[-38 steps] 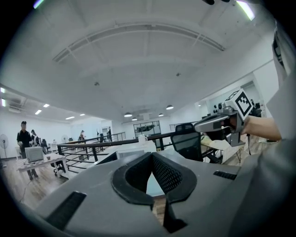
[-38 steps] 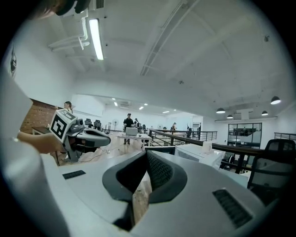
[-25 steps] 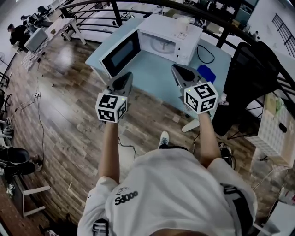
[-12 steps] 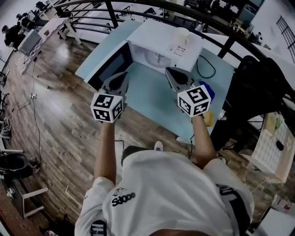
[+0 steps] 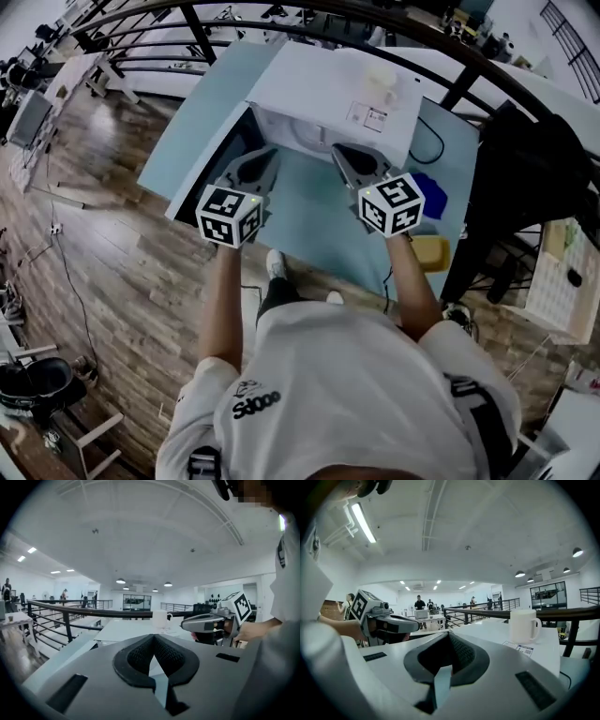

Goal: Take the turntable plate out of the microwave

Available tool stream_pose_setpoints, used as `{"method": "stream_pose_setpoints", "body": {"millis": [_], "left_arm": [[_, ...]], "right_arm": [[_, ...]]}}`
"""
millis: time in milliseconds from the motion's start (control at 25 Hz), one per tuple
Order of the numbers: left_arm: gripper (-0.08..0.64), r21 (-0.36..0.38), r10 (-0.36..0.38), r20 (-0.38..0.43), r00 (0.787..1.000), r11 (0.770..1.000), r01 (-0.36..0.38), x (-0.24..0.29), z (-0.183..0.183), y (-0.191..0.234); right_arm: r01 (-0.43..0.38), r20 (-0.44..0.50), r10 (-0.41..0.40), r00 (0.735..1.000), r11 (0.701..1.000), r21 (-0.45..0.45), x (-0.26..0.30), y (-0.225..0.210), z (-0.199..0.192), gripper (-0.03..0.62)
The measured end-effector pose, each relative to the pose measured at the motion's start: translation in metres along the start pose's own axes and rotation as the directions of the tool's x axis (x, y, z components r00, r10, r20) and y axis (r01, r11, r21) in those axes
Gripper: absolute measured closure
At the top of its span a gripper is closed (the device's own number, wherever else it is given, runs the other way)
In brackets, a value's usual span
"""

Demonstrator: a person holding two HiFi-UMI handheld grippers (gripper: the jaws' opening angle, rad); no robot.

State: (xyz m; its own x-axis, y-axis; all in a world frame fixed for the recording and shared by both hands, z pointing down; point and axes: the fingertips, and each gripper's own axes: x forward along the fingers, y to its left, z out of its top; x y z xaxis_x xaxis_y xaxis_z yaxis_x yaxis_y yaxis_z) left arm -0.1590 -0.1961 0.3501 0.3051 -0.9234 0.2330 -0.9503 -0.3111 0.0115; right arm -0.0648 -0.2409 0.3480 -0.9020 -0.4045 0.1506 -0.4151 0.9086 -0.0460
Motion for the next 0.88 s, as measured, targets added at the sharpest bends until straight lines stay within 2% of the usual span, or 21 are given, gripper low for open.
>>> {"method": "stream_pose_setpoints", "body": {"millis": [240, 400, 520, 720, 760, 800, 880], "left_arm": [[0.543, 0.038, -0.075, -0.055, 0.996, 0.996, 0.077, 0.041, -0.007, 0.061], [0.543, -0.096, -0.118, -0.100, 0.988, 0.989, 0.108, 0.069, -0.039, 0.078], [0.543, -0.150, -0.174, -0.136, 0.975, 0.977, 0.154, 0.087, -0.067, 0.075], [0.541, -0.279, -0.207, -0.184, 0.961, 0.948, 0.151, 0.105, -0.117, 0.074], [0.540, -0.304, -0.215, -0.187, 0.959, 0.941, 0.151, 0.109, -0.125, 0.074], [0.530, -0.331, -0.222, -0.190, 0.957, 0.932, 0.150, 0.113, -0.132, 0.073], [0.454, -0.392, -0.232, -0.202, 0.952, 0.909, 0.138, 0.122, -0.151, 0.071]], "right_arm": [[0.093, -0.048, -0.094, 0.994, 0.996, -0.012, 0.054, -0.004, -0.007, 0.586], [0.197, -0.109, -0.196, 0.975, 0.980, 0.006, 0.066, -0.012, -0.034, 0.586], [0.258, -0.159, -0.255, 0.954, 0.966, 0.002, 0.071, -0.017, -0.056, 0.586], [0.378, -0.227, -0.348, 0.910, 0.920, 0.102, 0.072, -0.028, -0.095, 0.584], [0.398, -0.238, -0.362, 0.901, 0.909, 0.124, 0.072, -0.030, -0.102, 0.576], [0.414, -0.250, -0.372, 0.894, 0.899, 0.143, 0.072, -0.033, -0.109, 0.538], [0.431, -0.277, -0.377, 0.884, 0.887, 0.169, 0.074, -0.038, -0.127, 0.469]]}}
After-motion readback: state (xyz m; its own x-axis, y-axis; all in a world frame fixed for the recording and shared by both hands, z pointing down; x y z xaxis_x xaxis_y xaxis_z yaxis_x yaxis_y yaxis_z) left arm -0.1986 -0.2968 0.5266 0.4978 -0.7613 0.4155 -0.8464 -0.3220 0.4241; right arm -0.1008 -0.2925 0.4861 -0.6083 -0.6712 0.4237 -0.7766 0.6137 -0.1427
